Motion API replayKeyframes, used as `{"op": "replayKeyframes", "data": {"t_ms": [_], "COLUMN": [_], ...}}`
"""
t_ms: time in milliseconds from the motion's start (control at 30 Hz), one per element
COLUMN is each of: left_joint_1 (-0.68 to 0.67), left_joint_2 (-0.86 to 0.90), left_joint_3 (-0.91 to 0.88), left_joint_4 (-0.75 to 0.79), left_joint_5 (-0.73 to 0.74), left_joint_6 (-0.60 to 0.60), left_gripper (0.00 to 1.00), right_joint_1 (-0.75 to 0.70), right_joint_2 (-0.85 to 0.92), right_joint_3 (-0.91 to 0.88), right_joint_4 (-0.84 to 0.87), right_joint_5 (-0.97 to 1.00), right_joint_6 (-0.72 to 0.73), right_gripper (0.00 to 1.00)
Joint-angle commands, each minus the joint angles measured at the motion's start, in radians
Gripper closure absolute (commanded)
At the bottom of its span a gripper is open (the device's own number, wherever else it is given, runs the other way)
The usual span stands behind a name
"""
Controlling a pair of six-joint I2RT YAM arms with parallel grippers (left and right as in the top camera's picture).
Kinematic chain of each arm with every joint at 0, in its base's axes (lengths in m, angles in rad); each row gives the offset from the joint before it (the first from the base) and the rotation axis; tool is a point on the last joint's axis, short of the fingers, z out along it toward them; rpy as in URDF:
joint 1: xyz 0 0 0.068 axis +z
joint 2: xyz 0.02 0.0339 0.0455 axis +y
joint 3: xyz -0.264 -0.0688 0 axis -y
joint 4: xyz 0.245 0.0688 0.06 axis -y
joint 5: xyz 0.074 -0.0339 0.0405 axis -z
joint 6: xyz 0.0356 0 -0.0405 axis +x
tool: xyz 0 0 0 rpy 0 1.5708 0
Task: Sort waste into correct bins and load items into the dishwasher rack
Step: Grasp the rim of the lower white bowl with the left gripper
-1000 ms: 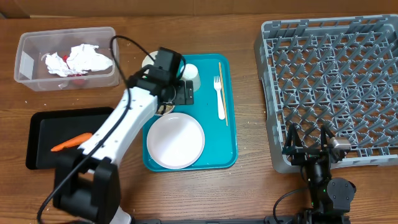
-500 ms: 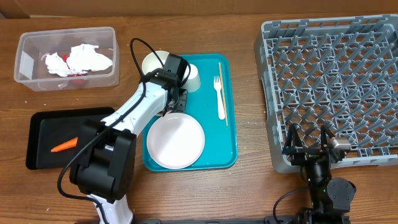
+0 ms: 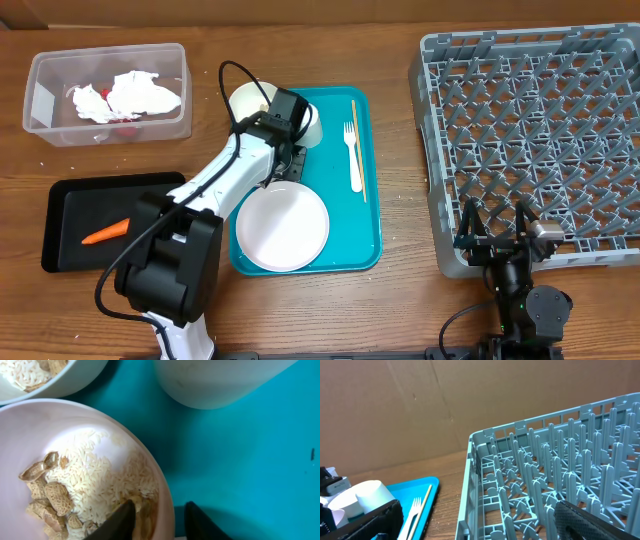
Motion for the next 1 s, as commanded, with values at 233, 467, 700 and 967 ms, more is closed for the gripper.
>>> {"op": "replayKeyframes", "data": {"t_ms": [233, 467, 700, 967], "left_joint_1": [-0.003, -0.003, 0.006, 0.117], "left_joint_2": [0.013, 0.001, -0.045, -0.236], "left_joint_3": [-0.005, 0.041, 0.313, 0.393], "left_joint_4": [0.002, -0.039, -0.334, -0.62], "left_joint_5": [-0.047, -0.014, -0.013, 0.025], "left_joint_6": [0.023, 0.011, -0.122, -0.323], "left_gripper": [0.94, 0.96, 0.96, 0.96], "right_joint_1": [-0.004, -0.004, -0.004, -0.004], "right_joint_2": [-0.008, -0.008, -0.008, -0.008], "right_joint_3": [-0.011, -0.011, -0.011, -0.011], "right_joint_4": [0.004, 0.004, 0.004, 0.004], "right_joint_5": [0.01, 0.01, 0.01, 0.01], "right_joint_6": [-0.007, -0.007, -0.007, -0.007], "right_gripper": [0.0, 0.0, 0.0, 0.0]}}
